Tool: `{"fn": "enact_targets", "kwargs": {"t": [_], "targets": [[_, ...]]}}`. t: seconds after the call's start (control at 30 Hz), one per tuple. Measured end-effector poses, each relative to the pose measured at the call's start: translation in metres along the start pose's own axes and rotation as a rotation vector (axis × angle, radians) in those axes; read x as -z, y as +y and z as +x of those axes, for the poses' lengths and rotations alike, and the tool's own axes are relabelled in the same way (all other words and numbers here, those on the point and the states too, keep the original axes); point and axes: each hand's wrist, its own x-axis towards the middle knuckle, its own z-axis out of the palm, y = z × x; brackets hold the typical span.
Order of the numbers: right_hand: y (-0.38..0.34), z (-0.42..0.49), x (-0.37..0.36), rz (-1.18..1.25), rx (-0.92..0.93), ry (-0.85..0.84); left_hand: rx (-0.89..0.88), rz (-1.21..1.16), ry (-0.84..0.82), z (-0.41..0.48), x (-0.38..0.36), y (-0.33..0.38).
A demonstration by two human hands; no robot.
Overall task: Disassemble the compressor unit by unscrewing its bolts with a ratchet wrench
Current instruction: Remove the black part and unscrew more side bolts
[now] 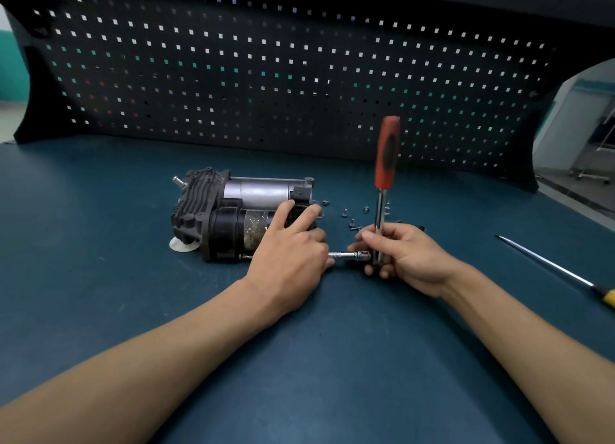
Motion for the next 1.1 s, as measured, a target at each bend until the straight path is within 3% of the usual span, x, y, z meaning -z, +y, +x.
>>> {"fn": "enact_targets", "kwargs": {"t": [0.23,0.47,0.63,0.9,1.1], "targets": [[-0.003,0.007,-0.003,-0.055,-0.032,0.012,0.003,-0.006,-0.01,-0.001,0.0,-0.001],[-0.005,0.014,-0.003,-0.038,-0.183,0.1,0.011,-0.003,-0.018,-0.001,0.0,-0.001],[-0.007,0.013,0.0,-0.013,-0.241,0.06,0.006,-0.02,0.009,0.0,-0.001,-0.002],[-0.006,-0.001,0.017,0.05,-0.083,-0.177,-0.013,0.032,0.043,-0.003,0.003,0.002],[-0.002,-0.008,0.013,-0.248,0.187,-0.242,-0.014,0.052,0.084,-0.004,0.002,0.002]]}}
